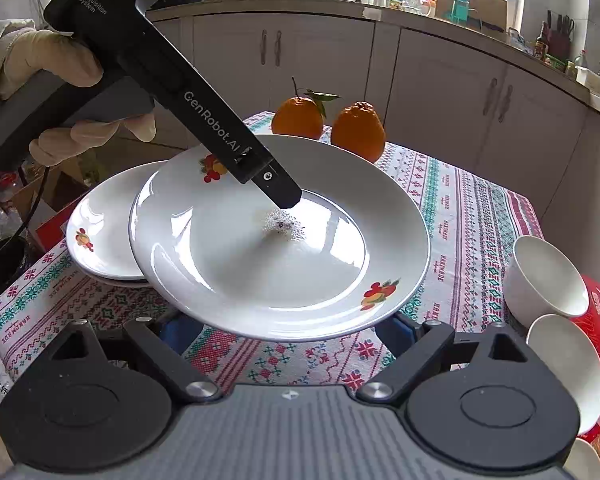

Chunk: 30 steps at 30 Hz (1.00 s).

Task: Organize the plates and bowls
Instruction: 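Carry the stained plate with both tools over the stacked plates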

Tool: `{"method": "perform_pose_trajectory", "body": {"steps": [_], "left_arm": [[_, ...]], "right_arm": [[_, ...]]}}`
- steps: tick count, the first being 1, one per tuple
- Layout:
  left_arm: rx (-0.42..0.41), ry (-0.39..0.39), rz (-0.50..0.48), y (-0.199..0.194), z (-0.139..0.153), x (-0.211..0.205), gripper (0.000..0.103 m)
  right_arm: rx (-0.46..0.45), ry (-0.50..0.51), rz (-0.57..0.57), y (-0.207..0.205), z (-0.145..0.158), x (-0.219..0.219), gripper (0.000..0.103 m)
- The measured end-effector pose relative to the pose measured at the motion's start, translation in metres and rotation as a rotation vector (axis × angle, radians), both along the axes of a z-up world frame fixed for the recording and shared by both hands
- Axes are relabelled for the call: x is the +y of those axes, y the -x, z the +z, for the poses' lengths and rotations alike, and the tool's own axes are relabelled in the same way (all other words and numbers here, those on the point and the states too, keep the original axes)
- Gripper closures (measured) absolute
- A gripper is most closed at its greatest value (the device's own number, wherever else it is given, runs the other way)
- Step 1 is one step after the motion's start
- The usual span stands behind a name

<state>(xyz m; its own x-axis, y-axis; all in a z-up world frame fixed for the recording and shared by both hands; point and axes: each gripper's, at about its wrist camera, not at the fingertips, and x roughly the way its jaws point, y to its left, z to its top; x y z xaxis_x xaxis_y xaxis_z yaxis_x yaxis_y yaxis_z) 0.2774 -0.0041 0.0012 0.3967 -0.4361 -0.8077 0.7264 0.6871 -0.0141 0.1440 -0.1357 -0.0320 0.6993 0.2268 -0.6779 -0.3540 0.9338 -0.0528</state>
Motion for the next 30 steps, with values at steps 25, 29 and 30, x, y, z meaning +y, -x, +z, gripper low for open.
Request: {"method": "perform_pose_trajectory", "body": {"steps": [25,29,30], "left_arm": [[0.028,0.082,0.205,0.022,-0.022,0.101,0.033],[0.040,0.092,0.215,0.021,-0.029,0.107,0.033],[0.042,0.095,0.216,0.020,-0.030,0.108,0.033]], "right_arm": [[0.020,0.067,0.171,-0.001,0.000,0.070,0.008],[0.024,0.080,0.174,-0.002,-0.002,0.073,0.008],[0.021,0.086,0.177,-0.002,-0.002,0.075,0.008]]}}
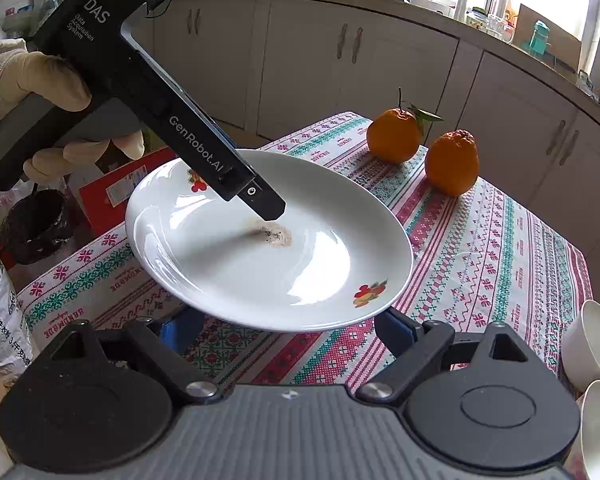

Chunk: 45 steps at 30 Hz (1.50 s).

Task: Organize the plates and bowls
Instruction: 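Carry the stained plate with both tools over the stacked plates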

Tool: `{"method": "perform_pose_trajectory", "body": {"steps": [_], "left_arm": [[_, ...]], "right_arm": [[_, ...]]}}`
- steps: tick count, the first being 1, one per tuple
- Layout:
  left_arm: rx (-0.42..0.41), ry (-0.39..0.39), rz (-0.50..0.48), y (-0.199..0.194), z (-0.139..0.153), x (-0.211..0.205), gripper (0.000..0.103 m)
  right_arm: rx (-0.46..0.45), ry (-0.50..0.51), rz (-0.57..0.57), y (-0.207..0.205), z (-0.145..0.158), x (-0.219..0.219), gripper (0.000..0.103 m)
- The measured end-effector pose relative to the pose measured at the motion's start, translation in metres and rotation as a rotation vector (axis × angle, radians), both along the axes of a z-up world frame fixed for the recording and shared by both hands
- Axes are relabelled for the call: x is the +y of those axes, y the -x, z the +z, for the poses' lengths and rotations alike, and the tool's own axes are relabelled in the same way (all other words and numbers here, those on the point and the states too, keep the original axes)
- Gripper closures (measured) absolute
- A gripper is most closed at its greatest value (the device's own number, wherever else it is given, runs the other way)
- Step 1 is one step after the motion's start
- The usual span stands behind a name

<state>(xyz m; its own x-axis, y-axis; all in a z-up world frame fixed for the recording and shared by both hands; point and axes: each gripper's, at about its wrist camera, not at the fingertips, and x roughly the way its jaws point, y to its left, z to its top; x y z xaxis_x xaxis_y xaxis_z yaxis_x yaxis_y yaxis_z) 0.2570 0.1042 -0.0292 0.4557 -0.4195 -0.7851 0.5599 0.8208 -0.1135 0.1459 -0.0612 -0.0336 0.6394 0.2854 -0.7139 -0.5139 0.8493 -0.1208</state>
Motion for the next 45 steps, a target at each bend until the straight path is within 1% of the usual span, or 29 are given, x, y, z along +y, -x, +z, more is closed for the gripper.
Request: {"method": "perform_pose_trajectory", "body": {"steps": [8,19,34,43,45], "left_arm": [[0.013,0.020,0.026,-0.003,-0.009,0.008,0.033],[0.024,0.022,0.033,-0.005,-0.017,0.013,0.033],[0.036,0.028,0.045,-0.010,-0.024,0.020,0.032],[0.018,0.024,0.038,-0.013,-0.019,0.024,0.032],[0.005,0.012,0.030,-0.012,-0.018,0.024,0.032]], "right_arm": [[-0.003,0.022,0.020,0.000,-0.002,0.007,0.008],[-0.007,0.038,0.034,0.000,-0.002,0.011,0.008],[-0.007,0.037,0.049,-0.002,-0.002,0.014,0.008],[0.000,0.042,0.051,-0.004,-0.004,0.016,0.008],[0.002,0.042,0.052,-0.005,-0.004,0.017,0.008]]}}
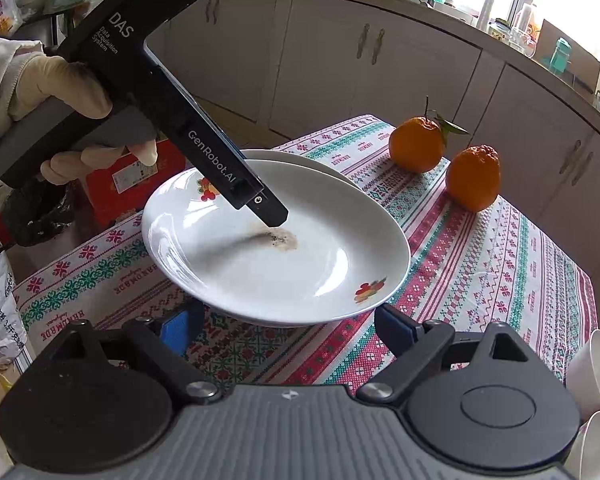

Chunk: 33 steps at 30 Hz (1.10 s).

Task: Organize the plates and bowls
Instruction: 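Carry the stained plate with both tools over the stacked plates, then lower the plate onto the stack and open both tools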

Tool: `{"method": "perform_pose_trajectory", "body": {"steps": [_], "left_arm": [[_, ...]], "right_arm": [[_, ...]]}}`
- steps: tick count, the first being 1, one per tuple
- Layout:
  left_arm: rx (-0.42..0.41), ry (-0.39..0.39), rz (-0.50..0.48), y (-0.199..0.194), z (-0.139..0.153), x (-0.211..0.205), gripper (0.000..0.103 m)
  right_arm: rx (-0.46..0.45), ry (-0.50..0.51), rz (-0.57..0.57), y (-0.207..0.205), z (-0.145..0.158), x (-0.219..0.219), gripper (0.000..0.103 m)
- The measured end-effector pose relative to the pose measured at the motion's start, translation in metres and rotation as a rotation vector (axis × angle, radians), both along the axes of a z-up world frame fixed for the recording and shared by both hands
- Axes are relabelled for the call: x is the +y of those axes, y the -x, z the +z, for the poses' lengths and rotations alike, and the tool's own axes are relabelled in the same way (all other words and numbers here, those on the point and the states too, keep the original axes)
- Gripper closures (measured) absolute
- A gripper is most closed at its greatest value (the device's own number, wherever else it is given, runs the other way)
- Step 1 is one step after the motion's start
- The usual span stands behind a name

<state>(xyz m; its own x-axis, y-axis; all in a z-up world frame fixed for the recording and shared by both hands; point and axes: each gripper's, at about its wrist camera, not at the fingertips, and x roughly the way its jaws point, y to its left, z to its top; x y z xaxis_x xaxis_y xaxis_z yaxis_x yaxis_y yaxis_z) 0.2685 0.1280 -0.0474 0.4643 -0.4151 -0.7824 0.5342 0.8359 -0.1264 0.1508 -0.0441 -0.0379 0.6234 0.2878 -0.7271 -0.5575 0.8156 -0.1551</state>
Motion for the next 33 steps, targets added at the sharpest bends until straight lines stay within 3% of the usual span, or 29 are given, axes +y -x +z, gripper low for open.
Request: {"method": "perform_pose_trajectory", "body": {"steps": [8,17,23,33], "left_arm": [[-0.034,-0.009,-0.011,0.003,0.008,0.003,0.030],[-0.063,-0.029,0.001,0.007,0.010,0.002,0.015],[-0.092,-0.034,0.009,0.010,0.012,0.003,0.009],[-0.250,-0.014,0.003,0.042,0.029,-0.014,0.008]], "right_arm": [[0.002,0.000,0.002,-0.002,-0.002,0.001,0.008],[-0.005,0.002,0.002,-0.004,-0.004,0.000,0.008],[-0.005,-0.014,-0.013,0.001,-0.003,-0.008,0.000],[-0.055,-0.048,-0.070,0.012,0.012,-0.036,0.000]]}}
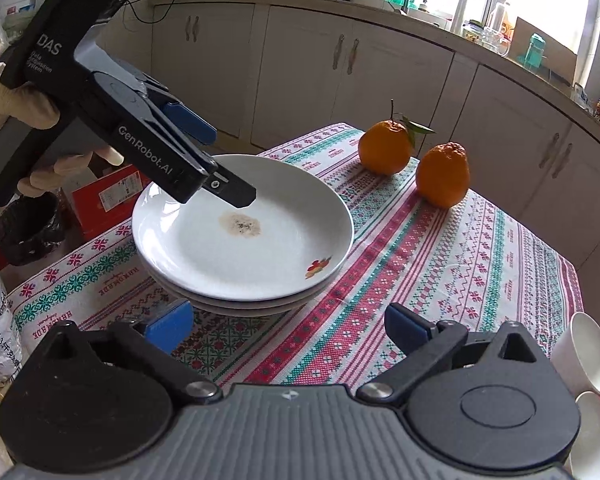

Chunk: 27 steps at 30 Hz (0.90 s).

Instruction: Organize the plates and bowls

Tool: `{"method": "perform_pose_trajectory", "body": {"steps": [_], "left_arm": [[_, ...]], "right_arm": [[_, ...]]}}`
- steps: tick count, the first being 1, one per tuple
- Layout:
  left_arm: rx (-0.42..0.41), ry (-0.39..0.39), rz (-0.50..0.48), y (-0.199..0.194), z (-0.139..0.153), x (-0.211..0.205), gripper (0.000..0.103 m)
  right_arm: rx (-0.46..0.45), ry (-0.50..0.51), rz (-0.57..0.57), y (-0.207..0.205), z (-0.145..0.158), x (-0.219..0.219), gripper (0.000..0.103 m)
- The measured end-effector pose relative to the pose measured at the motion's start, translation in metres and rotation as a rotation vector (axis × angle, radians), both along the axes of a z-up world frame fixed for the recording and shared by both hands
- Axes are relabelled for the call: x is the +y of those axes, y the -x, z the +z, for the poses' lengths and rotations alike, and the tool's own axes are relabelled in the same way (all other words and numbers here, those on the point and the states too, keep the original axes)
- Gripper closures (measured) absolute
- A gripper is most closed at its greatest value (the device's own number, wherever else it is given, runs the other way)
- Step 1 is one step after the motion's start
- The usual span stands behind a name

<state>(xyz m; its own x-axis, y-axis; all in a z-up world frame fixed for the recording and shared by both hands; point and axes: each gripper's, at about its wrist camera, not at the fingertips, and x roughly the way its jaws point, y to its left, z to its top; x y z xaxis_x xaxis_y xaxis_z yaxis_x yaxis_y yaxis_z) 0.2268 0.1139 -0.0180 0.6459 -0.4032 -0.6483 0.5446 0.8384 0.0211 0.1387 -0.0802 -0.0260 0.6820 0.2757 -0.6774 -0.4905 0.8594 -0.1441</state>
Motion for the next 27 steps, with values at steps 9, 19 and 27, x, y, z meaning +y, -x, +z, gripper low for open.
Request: {"method": "perform_pose_trajectory", "body": {"steps": [9,19,27], "left_arm": [[-0.103,0.013,-0.124,0.051,0.013,-0.043,0.001],[-0.087,0.097,-0.172,0.092,0.000,-0.109,0.001],[-0.129,0.087,-0.315,0.132,-0.016,-0.178,0.001]], "right_arm": [[-0.057,-0.025,-0.106,0.024,0.012,-0.050,0.000],[-0.093,-0.038,-0.274,0.064,0.017,-0.130,0.000],[-0.090,-0.025,-0.401,0.093,0.015,-0.191,0.000]]}}
